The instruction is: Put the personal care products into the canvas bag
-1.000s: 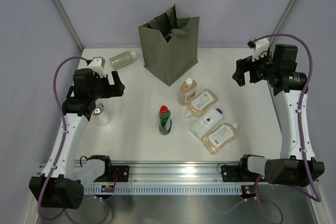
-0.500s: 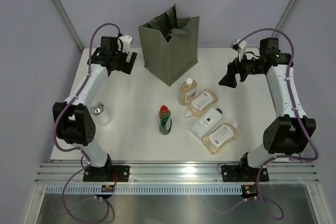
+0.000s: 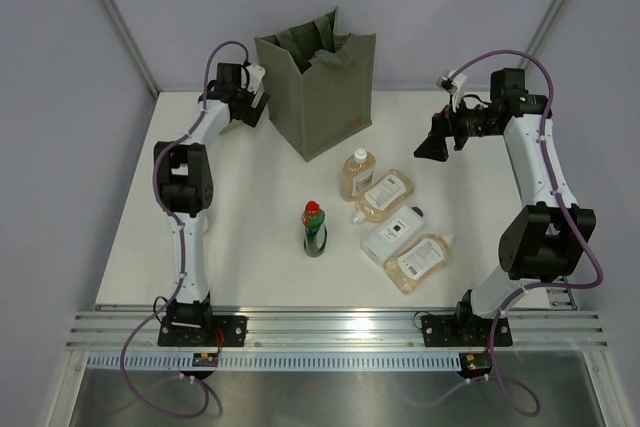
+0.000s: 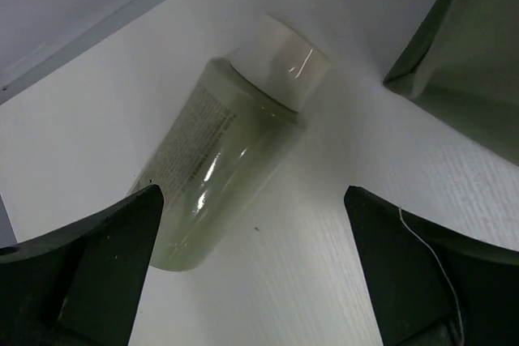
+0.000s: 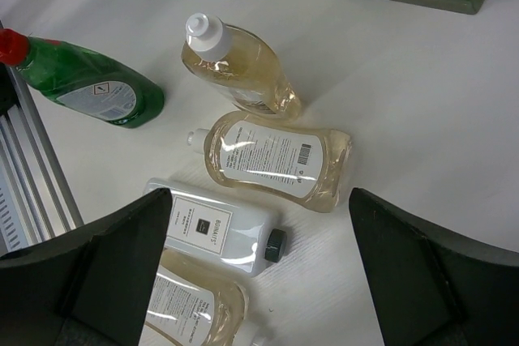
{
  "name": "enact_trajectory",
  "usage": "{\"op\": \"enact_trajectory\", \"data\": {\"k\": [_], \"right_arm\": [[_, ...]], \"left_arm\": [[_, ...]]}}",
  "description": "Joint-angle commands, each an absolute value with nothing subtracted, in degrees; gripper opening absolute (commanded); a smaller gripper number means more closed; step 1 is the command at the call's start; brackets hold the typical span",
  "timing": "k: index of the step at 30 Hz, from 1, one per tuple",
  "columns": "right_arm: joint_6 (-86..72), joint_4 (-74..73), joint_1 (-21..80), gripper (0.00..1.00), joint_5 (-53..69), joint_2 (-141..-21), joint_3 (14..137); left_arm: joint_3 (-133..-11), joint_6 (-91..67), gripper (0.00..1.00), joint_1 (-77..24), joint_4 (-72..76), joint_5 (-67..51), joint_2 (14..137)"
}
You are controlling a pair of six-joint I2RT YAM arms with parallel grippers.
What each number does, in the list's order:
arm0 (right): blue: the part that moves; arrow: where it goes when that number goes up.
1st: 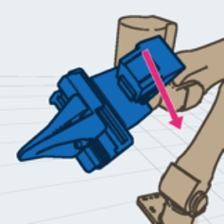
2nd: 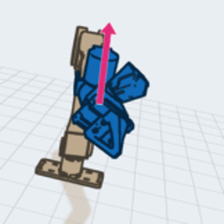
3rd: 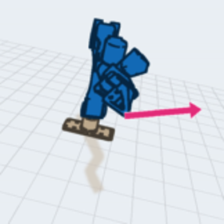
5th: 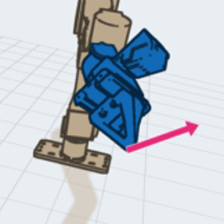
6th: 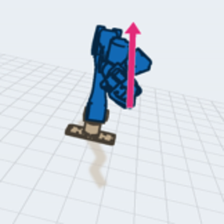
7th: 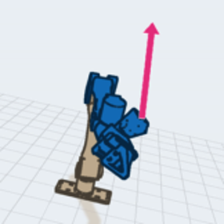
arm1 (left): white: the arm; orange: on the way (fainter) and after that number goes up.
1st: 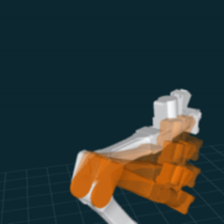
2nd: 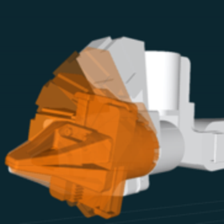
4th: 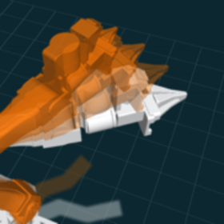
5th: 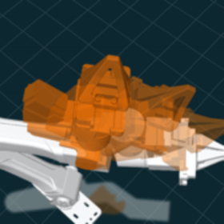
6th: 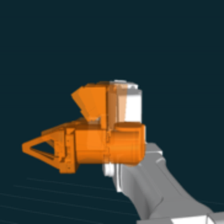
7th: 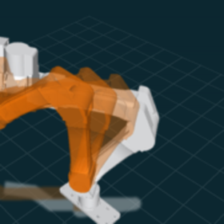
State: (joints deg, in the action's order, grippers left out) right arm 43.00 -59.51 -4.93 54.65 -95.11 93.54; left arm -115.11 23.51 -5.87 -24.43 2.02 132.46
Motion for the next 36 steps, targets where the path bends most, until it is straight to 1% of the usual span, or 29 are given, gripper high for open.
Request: {"op": "enact_trajectory", "data": {"k": [1, 8, 16, 19, 22, 24, 26, 27, 28, 29, 31, 33, 34, 36], "right_arm": [[41.6, -57.9, -5.1, 1.0, 56.3, -95.0, 94.1], [38.5, -56.5, -5.2, 0.99, 56.6, -95.0, 94.7], [33.9, -54.1, -5.2, 1.0, 58.4, -93.7, 94.9], [33.2, -53.9, -5.3, 1.0, 58.6, -93.1, 94.5], [33.4, -54.0, -5.5, 0.99, 59.0, -92.5, 93.9], [33.4, -54.0, -5.7, 0.99, 59.2, -92.3, 93.4], [33.5, -54.1, -5.8, 1.0, 59.5, -92.1, 93.3], [33.6, -54.3, -6.0, 1.0, 59.5, -92.1, 93.3], [33.7, -54.5, -6.1, 0.99, 59.7, -91.9, 93.2], [33.8, -54.5, -6.2, 0.99, 59.8, -91.8, 93.0], [34.5, -55.1, -6.5, 0.99, 59.9, -91.5, 92.8], [35.2, -55.5, -6.8, 1.0, 59.9, -91.6, 92.8], [35.2, -55.7, -6.9, 1.0, 60.0, -91.7, 92.8], [35.5, -56.1, -7.2, 1.0, 60.2, -91.9, 92.8]], "left_arm": [[-118.3, 23.1, 0.99, -4.7, -18.9, 4.1, 133.5], [-116.3, 23.6, 0.99, -2.9, -22.7, -2.6, 134.2], [-116.6, 22.5, 0.99, -2.7, -24.6, -0.3, 133.9], [-117.1, 22.5, 0.98, -2.8, -28.6, 0.9, 134.2], [-118.7, 21.6, 0.97, -3.8, -35.9, 3.9, 134.9], [-118.7, 20.5, 0.93, -4.3, -40.3, 4.7, 134.7], [-116.7, 18.6, 0.91, -4.5, -39.8, 4.6, 131.2], [-112.7, 17.1, 0.92, -4.6, -38.0, 4.7, 129.1], [-110.9, 16.6, 0.93, -4.6, -36.1, 4.7, 127.0], [-109.7, 15.8, 0.96, -4.7, -33.1, 5.2, 123.3], [-108.8, 15.8, 0.99, -4.6, -30.5, 6.5, 121.1], [-110.4, 16.7, 0.99, -4.3, -28.7, 6.6, 121.0], [-113.6, 16.9, 0.99, -3.7, -28.9, 6.5, 122.0], [-117.8, 17.7, 0.99, -3.2, -30.1, 6.4, 126.4]]}}
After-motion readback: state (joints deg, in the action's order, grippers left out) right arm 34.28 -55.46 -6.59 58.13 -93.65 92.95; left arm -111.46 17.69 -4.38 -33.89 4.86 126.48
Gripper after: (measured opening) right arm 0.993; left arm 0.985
